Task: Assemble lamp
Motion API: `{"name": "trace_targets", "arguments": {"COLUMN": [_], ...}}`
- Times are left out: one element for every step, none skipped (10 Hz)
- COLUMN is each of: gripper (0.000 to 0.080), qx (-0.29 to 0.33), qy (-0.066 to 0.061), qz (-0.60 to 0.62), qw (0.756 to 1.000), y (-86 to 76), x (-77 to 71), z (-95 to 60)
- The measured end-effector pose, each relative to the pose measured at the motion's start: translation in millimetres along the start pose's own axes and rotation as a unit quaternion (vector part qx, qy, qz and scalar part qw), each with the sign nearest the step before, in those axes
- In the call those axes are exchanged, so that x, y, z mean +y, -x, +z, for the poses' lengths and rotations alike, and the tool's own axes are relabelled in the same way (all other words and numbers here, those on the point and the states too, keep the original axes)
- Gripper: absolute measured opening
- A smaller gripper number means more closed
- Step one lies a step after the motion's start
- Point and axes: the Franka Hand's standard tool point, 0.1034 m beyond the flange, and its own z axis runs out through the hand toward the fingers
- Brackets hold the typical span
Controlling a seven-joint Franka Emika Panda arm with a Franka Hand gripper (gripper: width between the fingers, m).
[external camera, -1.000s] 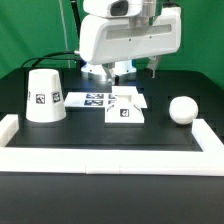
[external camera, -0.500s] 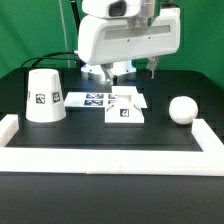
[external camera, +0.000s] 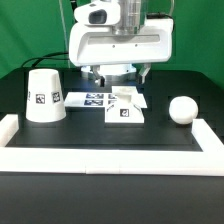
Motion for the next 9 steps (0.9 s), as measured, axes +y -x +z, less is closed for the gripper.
{"name": "trace_targets", "arguments": {"gripper": [0.0699,0.0699,0.0699,0.0699,0.0699,0.0699,0.0699,0.0699,0.0699], "qx": [0.000,0.000,0.001,0.009,0.010,0.005,-0.001,-0.005,-0.007], "qy": [0.000,0.000,-0.001,-0.007,-0.011,-0.013,-0.015,-0.019,-0.020], "qz": [0.000,0.000,0.004,0.030,0.076,0.108,0.133,0.150,0.152], "qw": [1.000,1.000,1.000,0.999,0.997,0.994,0.991,0.988,0.988], "y": [0.2,0.2,0.7,6.4,16.2,24.7,29.9,32.9,34.1], "x": [-0.1,-0.1,0.6,5.1,4.8,-0.2,-4.6,-6.1,-6.3], "z": [0.4,0.5,0.5,1.4,3.0,5.8,9.1,11.6,12.9]}}
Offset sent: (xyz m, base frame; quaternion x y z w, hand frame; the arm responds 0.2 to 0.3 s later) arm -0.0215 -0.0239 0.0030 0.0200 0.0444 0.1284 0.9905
